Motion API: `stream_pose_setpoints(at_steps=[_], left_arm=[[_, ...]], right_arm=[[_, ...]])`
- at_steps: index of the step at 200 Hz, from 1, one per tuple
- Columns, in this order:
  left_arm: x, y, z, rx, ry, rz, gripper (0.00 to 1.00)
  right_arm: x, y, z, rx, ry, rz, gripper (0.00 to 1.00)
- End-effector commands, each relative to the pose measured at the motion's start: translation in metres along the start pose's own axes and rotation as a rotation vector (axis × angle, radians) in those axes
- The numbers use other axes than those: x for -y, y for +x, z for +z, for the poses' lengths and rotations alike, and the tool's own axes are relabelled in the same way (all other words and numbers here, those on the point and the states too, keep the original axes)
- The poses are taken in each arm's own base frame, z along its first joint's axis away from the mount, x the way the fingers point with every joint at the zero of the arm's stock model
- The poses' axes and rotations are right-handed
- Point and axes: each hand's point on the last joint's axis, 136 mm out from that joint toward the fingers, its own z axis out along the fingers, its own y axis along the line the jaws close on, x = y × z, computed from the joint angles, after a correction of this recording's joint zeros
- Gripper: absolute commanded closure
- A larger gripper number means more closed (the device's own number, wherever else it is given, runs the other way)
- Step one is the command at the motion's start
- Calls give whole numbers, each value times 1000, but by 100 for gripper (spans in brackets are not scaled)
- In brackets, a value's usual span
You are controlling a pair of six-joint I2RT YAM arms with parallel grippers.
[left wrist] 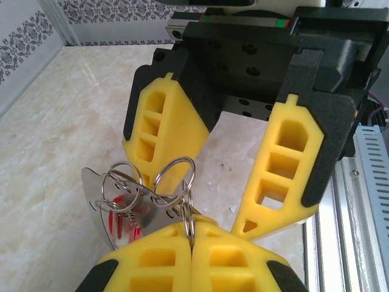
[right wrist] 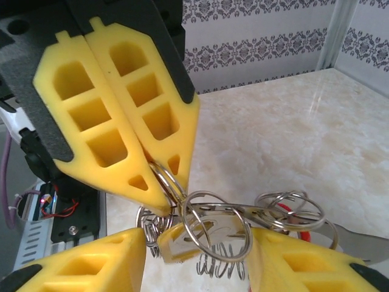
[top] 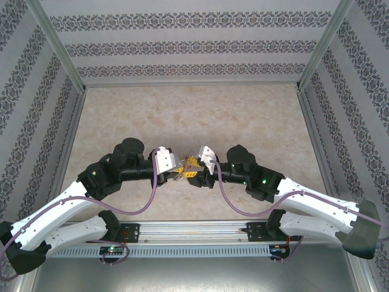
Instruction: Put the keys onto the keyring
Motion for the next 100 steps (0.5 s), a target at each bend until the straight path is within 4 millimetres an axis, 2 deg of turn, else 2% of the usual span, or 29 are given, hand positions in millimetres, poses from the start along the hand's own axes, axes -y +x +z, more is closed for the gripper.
stream_pose_setpoints(at_steps=[1,29,44,70,100], left_arm=[[-3,-14,-5,67,-11,11,100],[-2,-14,-6,69,-10,12,100],[-2,-14,-6,70,-12,13,100],[-2,-16,-8,77,-17,16,100],[-2,-20,-13,92,-23,20,100]], right_arm=[[6,-26,-1,71,47,-2,53],[9,-26,-2,71,61,-7,57],[8,-25,-2,69,57,-8,65],[8,-20,-1,47,54,-14,86],[7,-12,-2,24,42,-14,96]])
